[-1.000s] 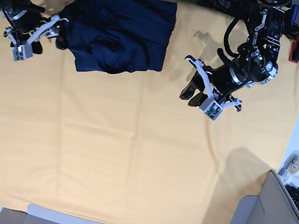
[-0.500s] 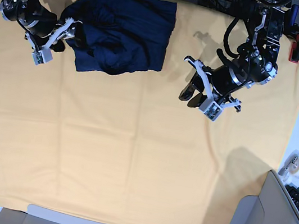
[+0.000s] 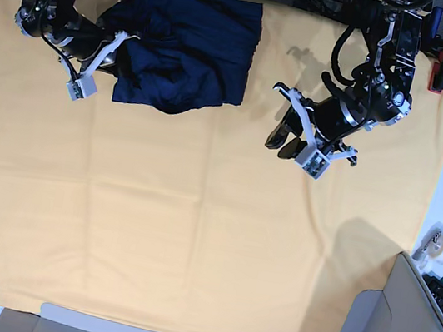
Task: Fold the T-shirt properly
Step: 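Lay the folded end down and tuck it with the right gripper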
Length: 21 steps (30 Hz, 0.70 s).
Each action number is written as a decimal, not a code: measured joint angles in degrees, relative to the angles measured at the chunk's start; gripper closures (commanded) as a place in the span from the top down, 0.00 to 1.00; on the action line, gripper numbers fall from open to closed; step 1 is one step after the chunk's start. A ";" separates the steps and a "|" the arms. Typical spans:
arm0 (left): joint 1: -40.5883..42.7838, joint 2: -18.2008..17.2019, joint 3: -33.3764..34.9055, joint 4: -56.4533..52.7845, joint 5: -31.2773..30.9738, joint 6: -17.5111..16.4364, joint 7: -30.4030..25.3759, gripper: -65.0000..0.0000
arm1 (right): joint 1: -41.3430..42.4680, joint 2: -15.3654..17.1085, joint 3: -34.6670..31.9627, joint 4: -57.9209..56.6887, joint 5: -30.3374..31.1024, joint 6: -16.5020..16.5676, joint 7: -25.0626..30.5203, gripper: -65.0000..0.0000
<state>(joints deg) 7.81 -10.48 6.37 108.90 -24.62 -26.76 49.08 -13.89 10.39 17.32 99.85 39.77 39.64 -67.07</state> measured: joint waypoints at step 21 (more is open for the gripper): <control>-0.35 0.00 0.11 0.00 0.02 -0.02 0.24 0.25 | -6.25 -0.39 0.37 15.26 -1.01 0.04 -1.55 0.01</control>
<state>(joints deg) 7.46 -10.48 6.48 108.90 -24.60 -26.79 49.32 -20.14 10.00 17.69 115.11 38.76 39.68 -68.62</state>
